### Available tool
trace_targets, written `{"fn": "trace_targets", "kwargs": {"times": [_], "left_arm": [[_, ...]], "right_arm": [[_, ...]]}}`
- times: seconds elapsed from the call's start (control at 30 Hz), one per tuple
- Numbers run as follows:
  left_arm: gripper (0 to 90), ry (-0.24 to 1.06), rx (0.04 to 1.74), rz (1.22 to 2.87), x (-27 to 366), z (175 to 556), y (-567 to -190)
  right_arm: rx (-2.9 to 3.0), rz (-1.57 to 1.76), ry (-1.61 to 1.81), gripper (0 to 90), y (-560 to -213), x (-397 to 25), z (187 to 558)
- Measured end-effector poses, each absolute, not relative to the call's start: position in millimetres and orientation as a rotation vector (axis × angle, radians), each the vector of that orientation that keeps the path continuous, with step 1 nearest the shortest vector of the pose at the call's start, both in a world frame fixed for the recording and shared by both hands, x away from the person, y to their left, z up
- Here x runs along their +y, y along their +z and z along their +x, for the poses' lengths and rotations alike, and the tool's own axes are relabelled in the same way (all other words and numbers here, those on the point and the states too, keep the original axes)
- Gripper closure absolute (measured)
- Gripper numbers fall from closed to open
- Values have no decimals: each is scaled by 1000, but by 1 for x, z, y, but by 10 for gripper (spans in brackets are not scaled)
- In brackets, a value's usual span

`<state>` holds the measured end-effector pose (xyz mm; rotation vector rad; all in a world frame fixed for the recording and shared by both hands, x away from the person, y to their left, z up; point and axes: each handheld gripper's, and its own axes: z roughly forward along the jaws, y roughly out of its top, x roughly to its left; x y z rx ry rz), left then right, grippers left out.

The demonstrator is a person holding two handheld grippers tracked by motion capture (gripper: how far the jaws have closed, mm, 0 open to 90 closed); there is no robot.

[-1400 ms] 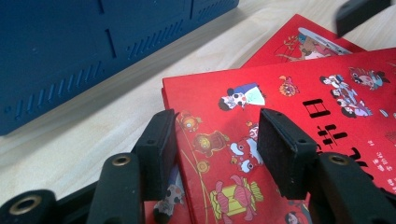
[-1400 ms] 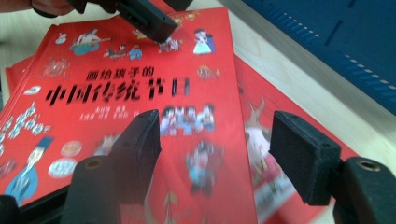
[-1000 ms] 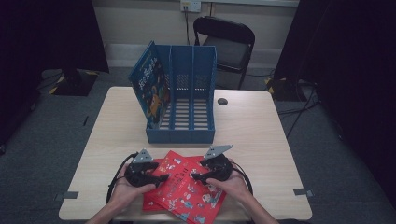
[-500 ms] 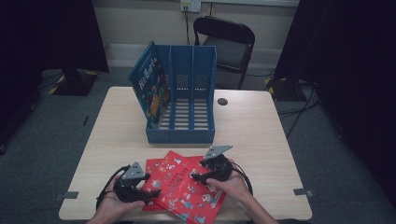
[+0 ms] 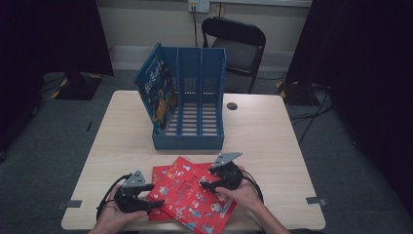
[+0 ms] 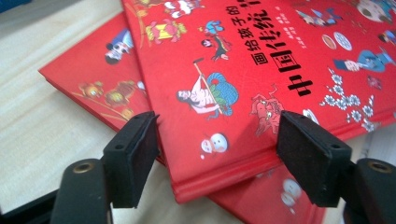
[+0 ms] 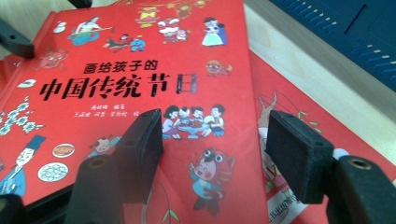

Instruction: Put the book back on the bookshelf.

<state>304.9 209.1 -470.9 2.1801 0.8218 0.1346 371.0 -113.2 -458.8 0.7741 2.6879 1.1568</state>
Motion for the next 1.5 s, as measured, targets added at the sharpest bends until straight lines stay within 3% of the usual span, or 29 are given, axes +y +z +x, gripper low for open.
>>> {"fn": "trace_targets", "kwargs": {"times": [0.93,1.0,1.4,1.5], "left_arm": [[373,293,864,2152,177,351,-468],[423,281,875,2134,174,354,-468],[426,243,926,2062,173,361,-474],[396,174,908,2066,171,350,-475]], "right_arm": [[2630,882,1112,262,-459,-141,369],[2607,887,1105,259,-459,-142,368],[2571,954,1158,215,-464,-151,367],[2567,961,1166,215,-464,-152,367]]}}
